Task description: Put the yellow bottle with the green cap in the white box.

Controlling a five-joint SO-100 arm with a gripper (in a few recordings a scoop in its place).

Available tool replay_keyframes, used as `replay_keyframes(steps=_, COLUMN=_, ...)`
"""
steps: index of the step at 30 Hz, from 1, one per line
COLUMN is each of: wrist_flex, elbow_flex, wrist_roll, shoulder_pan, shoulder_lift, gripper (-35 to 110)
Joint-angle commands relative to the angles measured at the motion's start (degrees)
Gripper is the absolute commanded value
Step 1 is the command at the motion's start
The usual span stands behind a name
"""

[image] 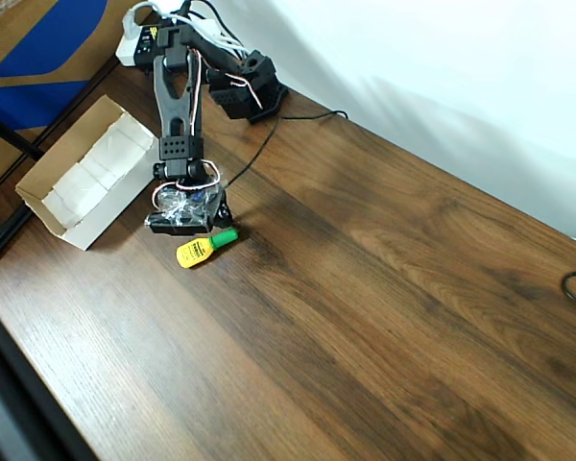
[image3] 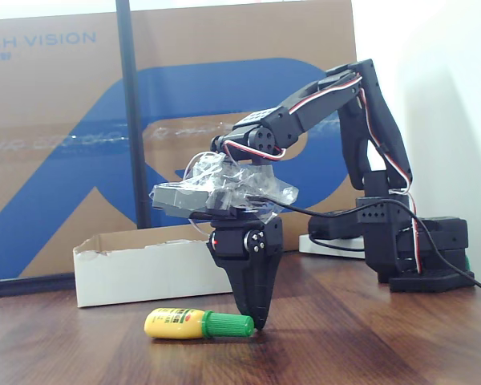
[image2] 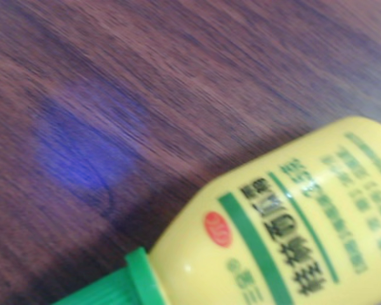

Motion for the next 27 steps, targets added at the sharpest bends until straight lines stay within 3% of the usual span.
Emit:
replay_keyframes(steps=1, wrist_flex=1.0, elbow_flex=-1.1, wrist_roll=-0.1, shoulder_pan=-0.7, shoulder_lift=3.5, gripper=0)
replay_keyframes(steps=20, wrist_flex=2.0, elbow_flex=-1.7, wrist_roll=0.4, shoulder_pan=0.4, shoulder_lift=4.5, gripper=1)
replay_keyframes(steps=27, wrist_flex=1.9, elbow_flex=-4.8, wrist_roll=-0.1, shoulder_pan=5.0, shoulder_lift=6.0, gripper=13)
